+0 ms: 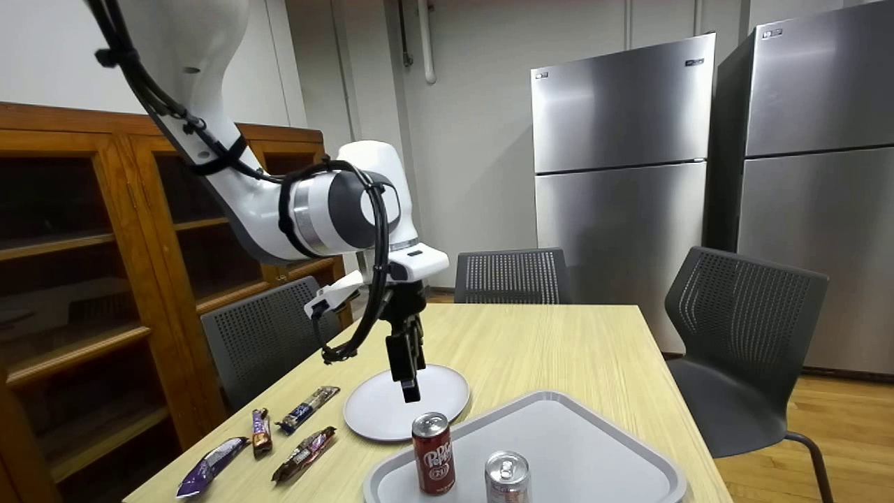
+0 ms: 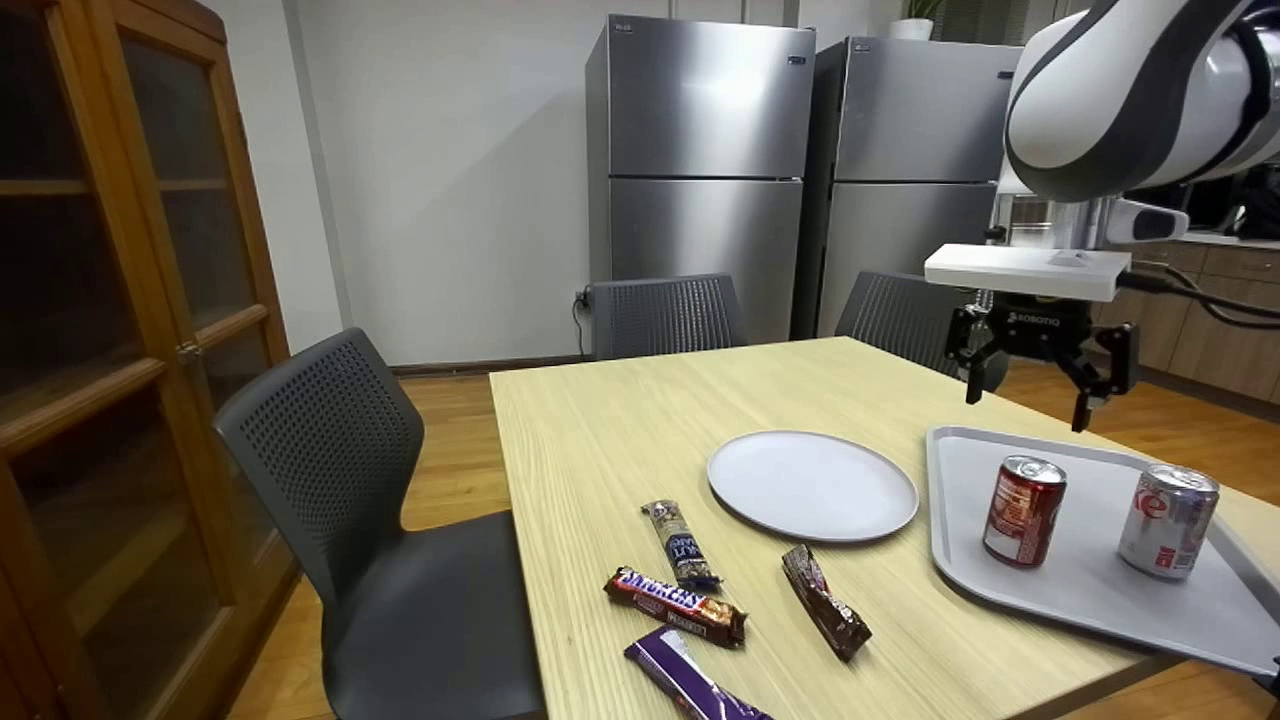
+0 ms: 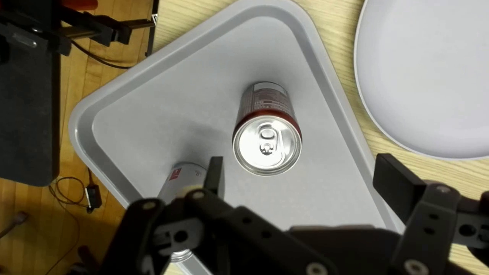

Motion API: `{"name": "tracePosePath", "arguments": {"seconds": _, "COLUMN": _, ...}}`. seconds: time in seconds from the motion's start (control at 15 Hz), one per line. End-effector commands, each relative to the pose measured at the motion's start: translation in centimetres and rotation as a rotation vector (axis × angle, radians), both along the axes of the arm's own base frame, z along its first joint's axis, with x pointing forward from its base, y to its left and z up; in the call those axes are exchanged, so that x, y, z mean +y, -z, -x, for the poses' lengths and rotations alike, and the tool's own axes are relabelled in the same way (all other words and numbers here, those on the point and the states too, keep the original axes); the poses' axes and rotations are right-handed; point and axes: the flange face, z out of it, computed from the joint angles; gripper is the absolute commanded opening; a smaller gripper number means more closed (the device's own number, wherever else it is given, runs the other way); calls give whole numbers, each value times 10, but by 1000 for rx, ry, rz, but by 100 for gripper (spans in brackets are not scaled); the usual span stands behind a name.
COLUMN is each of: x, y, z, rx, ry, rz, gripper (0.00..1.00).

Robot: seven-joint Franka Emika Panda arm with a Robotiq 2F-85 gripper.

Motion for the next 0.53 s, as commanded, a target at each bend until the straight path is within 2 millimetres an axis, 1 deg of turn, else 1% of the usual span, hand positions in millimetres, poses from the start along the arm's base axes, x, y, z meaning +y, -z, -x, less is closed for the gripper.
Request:
{"name": "tracePosePath", "arguments": {"seconds": 0.0, "x": -5, "y": 12, "z": 0, "rx": -28, "ry": -11, "rz": 12, "gripper": 100}}
{"name": "tracePosePath", "arguments": {"seconds": 0.27, "x": -7, "y": 25, "z": 1, "rx": -13, "ry": -3, "rz": 13, "gripper": 100}}
{"name": "tracePosePath", "arguments": {"seconds": 0.47, "x": -11, "y": 31, "z": 4, "rx": 2, "ry": 3, "rz": 15, "gripper": 100}}
